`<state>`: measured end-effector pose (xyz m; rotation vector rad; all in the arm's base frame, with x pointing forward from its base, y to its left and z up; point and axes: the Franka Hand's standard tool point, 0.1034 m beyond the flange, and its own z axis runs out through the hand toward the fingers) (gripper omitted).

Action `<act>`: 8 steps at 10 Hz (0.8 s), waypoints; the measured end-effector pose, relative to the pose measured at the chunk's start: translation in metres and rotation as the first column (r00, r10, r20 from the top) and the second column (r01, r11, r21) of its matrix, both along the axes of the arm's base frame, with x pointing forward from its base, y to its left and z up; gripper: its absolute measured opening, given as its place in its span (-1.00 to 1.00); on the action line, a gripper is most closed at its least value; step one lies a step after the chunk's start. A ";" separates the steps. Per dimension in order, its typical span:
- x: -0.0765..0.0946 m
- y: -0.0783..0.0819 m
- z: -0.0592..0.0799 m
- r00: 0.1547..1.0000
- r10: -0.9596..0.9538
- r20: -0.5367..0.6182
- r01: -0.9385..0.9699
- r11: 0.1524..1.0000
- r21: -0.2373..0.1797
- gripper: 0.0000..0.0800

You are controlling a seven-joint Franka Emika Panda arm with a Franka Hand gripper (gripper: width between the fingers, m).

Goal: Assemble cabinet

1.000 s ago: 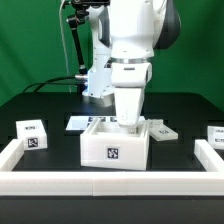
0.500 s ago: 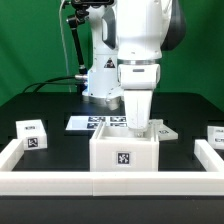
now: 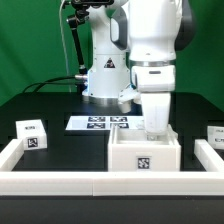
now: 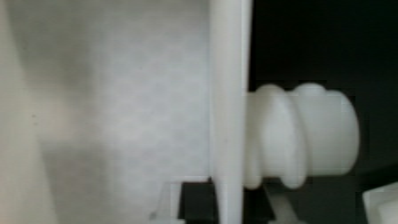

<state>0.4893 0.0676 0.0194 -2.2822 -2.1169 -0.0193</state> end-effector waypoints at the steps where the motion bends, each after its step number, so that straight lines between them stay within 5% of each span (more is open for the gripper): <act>1: 0.006 0.006 0.000 1.000 0.019 0.008 -0.019 1.000 0.003 -0.91; 5: 0.030 0.041 0.000 0.999 0.030 0.020 -0.031 0.999 0.024 -0.91; 8: 0.032 0.045 0.001 1.000 0.018 -0.006 -0.018 1.000 0.013 -0.91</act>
Offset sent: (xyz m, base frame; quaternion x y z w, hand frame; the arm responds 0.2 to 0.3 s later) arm 0.0258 0.0370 -0.0041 -0.0042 0.0017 0.0145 0.9999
